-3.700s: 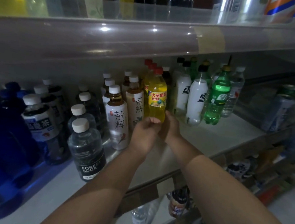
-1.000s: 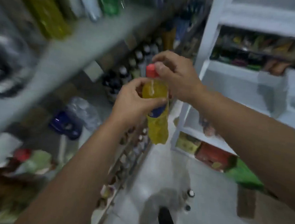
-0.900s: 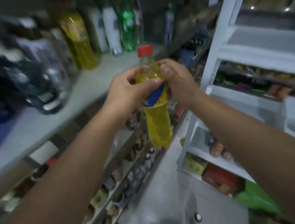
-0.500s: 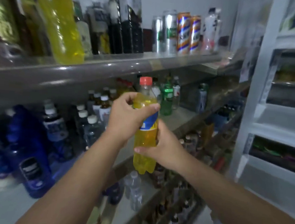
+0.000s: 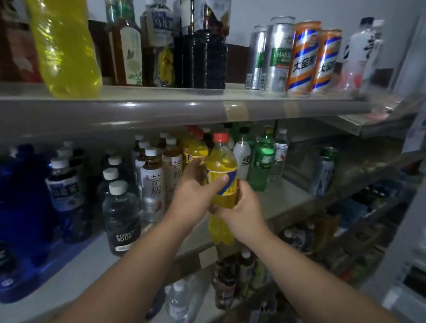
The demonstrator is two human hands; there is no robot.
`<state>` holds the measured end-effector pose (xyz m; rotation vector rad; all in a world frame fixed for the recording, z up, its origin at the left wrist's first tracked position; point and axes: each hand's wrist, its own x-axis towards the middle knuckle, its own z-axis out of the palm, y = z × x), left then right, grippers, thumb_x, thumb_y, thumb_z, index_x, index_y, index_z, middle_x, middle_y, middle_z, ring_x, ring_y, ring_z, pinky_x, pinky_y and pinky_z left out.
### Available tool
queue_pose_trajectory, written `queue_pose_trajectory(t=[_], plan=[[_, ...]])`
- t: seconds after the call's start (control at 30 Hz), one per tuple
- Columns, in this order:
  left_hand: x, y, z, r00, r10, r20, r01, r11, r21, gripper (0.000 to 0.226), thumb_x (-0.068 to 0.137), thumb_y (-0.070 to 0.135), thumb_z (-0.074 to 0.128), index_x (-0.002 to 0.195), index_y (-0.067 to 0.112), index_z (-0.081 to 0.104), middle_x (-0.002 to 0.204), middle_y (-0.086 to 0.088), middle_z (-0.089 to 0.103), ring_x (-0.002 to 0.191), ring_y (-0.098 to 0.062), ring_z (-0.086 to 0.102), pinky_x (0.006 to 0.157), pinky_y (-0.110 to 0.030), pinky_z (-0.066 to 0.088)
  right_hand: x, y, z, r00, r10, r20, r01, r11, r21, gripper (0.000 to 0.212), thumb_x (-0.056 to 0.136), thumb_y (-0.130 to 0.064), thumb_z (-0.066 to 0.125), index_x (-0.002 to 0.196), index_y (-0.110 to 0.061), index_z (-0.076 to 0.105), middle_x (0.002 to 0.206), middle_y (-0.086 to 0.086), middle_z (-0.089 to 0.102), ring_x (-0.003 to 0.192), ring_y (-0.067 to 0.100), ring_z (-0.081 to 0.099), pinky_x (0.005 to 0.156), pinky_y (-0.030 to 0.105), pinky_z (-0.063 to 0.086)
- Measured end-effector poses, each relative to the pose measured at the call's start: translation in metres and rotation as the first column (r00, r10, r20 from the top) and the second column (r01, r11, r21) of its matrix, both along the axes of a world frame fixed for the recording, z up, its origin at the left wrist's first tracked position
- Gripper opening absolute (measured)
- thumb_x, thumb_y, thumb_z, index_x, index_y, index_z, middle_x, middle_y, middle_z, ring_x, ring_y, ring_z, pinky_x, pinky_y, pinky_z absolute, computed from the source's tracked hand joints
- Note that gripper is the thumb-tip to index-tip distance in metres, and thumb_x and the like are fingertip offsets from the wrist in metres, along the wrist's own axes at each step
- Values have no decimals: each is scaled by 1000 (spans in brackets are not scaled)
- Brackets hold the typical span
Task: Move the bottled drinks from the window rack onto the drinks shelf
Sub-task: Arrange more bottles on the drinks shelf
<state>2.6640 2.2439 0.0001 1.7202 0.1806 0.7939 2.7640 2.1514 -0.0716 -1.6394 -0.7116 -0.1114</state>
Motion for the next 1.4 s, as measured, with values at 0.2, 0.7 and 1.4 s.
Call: queue_pose_trajectory(t=[0.2,0.7,1.4], plan=[[14,6,-38,985,118,-129,-142,971,-191,30,86,10,66,114,17,58,108,-1,68,99,-18,64,84,-30,50,55,31,-11,998,-56,6,57,989,-133,68,49,-67,70,109,-41,51,89,-21,63,78,-13,57,69,18,47],[13,9,-43,983,88,-162,-112,983,-145,19,90,-14,49,94,3,56,87,-4,58,63,6,53,56,-4,39,101,90,-32,993,-112,40,115,989,-98,60,58,-43,88,107,-32,56,83,-21,64,81,13,66,68,26,47],[-20,-24,-89,980,-124,-157,77,957,-279,21,91,0,54,89,20,59,76,4,59,55,4,56,60,-20,47,-24,-28,-79,945,-315,-82,291,930,-226,83,63,-40,91,132,-14,52,113,-1,66,105,13,63,90,26,49]])
